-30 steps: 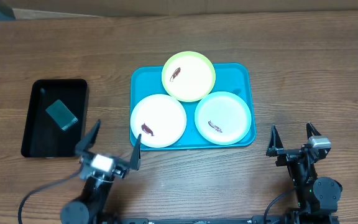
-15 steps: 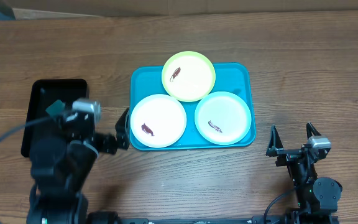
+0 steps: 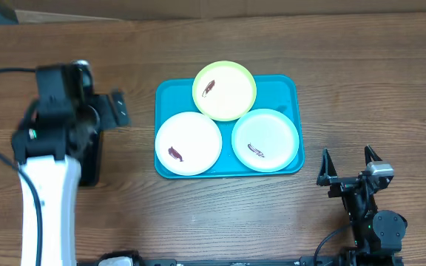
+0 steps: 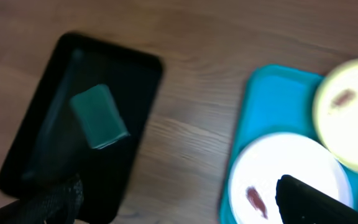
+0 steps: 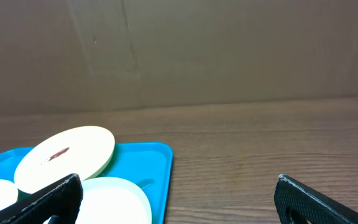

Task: Clean dirty plates on tray and stack at the side
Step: 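Move the left gripper over the black tray toward the green sponge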

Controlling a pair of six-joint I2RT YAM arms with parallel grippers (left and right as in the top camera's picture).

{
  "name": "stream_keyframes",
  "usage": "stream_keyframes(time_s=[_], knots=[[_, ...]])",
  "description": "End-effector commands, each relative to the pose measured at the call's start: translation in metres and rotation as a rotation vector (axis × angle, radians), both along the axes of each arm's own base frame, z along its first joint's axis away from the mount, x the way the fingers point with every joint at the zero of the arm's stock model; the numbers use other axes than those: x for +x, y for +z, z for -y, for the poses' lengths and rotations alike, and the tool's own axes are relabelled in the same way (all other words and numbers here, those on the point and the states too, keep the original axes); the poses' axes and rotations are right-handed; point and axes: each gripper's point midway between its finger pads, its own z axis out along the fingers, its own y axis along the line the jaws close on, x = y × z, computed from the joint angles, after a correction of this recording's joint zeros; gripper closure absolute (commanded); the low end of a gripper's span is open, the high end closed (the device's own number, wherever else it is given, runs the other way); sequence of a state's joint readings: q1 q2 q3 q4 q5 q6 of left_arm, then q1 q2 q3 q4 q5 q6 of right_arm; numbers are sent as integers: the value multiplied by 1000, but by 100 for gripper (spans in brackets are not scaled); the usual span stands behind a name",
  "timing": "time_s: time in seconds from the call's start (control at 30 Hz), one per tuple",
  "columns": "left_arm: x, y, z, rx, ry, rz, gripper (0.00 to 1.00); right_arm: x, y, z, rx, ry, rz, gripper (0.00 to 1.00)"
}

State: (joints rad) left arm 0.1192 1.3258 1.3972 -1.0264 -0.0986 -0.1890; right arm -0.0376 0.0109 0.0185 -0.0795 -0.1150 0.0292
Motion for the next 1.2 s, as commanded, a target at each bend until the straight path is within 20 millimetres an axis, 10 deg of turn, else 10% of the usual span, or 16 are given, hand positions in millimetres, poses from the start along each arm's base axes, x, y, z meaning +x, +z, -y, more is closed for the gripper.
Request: stream_keyframes(time_s=[0.0, 0.27, 0.7, 1.17], knots=[[11, -15, -29, -81, 145, -28, 0, 0, -2, 1, -1, -5, 3, 0], [18, -78, -97, -195, 401, -136, 0, 0, -2, 1, -1, -5, 3, 0], [25, -186, -115, -346, 451, -349, 0, 0, -2, 1, -1, -5, 3, 0], [26, -201, -141, -253, 504, -349, 4, 0, -2, 1, -1, -5, 3, 0]])
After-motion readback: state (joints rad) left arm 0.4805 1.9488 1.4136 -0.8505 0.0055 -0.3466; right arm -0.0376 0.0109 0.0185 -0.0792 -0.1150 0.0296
